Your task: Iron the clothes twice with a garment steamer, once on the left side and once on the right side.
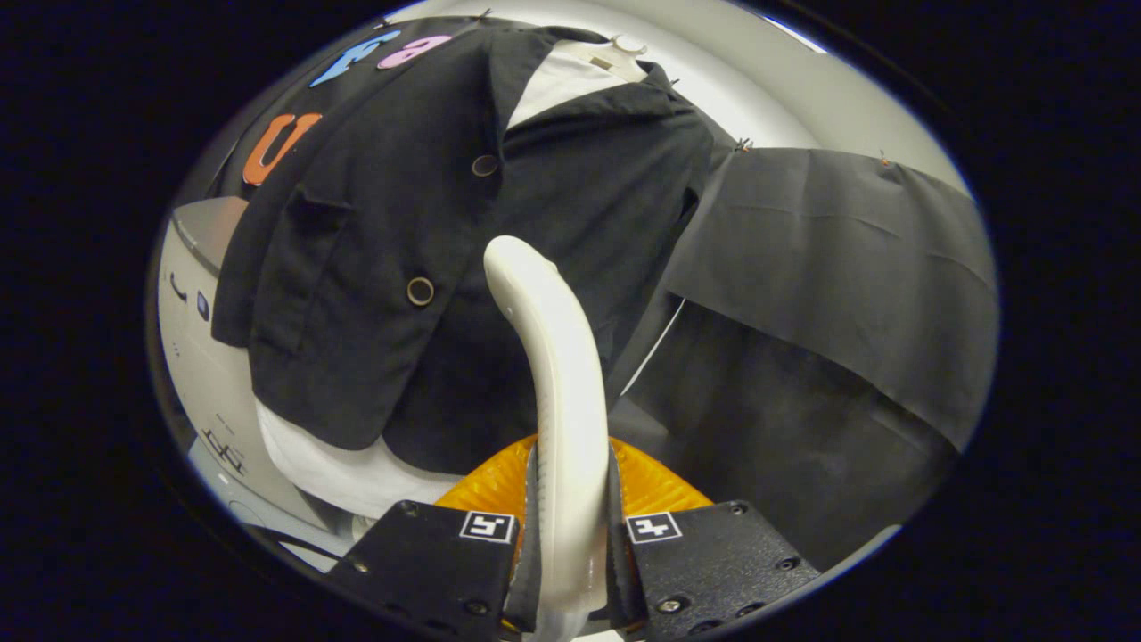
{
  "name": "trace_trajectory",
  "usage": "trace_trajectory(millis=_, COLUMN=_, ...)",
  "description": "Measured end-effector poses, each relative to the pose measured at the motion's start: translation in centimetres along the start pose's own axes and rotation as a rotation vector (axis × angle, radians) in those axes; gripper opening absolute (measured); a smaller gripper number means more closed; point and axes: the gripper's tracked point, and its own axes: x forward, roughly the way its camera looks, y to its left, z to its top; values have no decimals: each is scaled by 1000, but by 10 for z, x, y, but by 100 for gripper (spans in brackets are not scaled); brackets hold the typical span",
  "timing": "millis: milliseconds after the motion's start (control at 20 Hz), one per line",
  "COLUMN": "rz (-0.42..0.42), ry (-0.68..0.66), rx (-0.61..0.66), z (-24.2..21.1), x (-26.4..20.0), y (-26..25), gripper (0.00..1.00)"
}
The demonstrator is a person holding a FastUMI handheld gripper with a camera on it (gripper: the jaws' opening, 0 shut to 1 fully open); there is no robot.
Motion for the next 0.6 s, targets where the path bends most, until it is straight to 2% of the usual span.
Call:
trace_trajectory(millis=200, rz=23, ry=50, rx=-19, z=-22, x=-1, y=8, gripper=32)
trace_trajectory(millis=600, rz=48, ry=218, rx=-50, z=-109, x=3, y=29, gripper=32)
